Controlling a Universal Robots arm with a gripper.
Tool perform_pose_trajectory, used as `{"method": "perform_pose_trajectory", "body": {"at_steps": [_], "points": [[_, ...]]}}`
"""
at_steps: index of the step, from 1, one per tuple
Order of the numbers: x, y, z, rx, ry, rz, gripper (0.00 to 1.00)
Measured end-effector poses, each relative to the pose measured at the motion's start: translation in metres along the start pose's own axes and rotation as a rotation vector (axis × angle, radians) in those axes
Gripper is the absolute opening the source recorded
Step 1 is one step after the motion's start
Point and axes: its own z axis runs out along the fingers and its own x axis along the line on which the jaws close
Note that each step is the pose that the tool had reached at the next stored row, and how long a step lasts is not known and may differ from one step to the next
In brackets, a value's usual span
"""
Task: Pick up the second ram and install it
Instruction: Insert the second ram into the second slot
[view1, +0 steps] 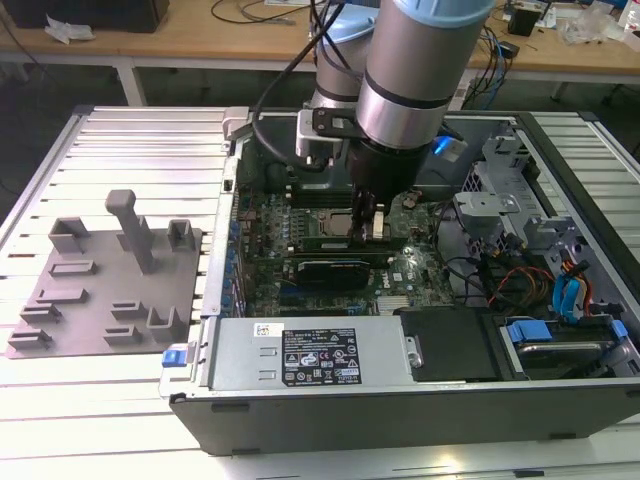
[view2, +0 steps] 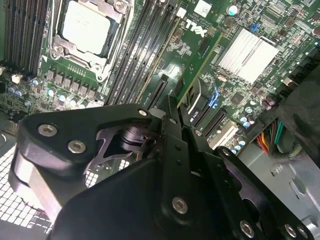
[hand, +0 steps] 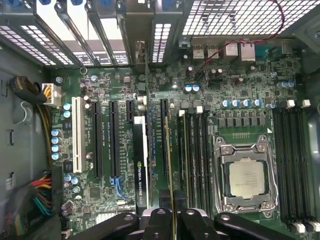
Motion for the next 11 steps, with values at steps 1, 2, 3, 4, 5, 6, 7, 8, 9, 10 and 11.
{"method": "perform_pose_trajectory", "body": {"at_steps": [1,2,3,4,5,6,7,8,9,10,11], "points": [[-0.0001,0.0,0.0009,0.0,0.0001,0.0,0.11],[-0.0003,-0.0002,0.0033,0.0,0.0001,0.0,0.11],[-0.0004,-0.0003,0.0051,0.0,0.0,0.0,0.11],[-0.0006,-0.0004,0.0065,0.0,0.0,0.0,0.11],[-0.0008,-0.0005,0.0083,0.0,0.0001,0.0,0.11],[-0.0008,-0.0006,0.0096,0.0,0.0001,0.0,0.11],[-0.0009,-0.0007,0.0104,0.0,0.0001,0.0,0.11],[-0.0009,-0.0007,0.0111,0.0,0.0,0.0,0.11],[-0.001,-0.0008,0.0121,0.0,0.0001,0.0,0.11],[-0.0011,-0.0008,0.0129,0.0,0.0,0.0,0.11],[-0.0011,-0.001,0.0145,0.0,0.0001,0.0,0.11]]}}
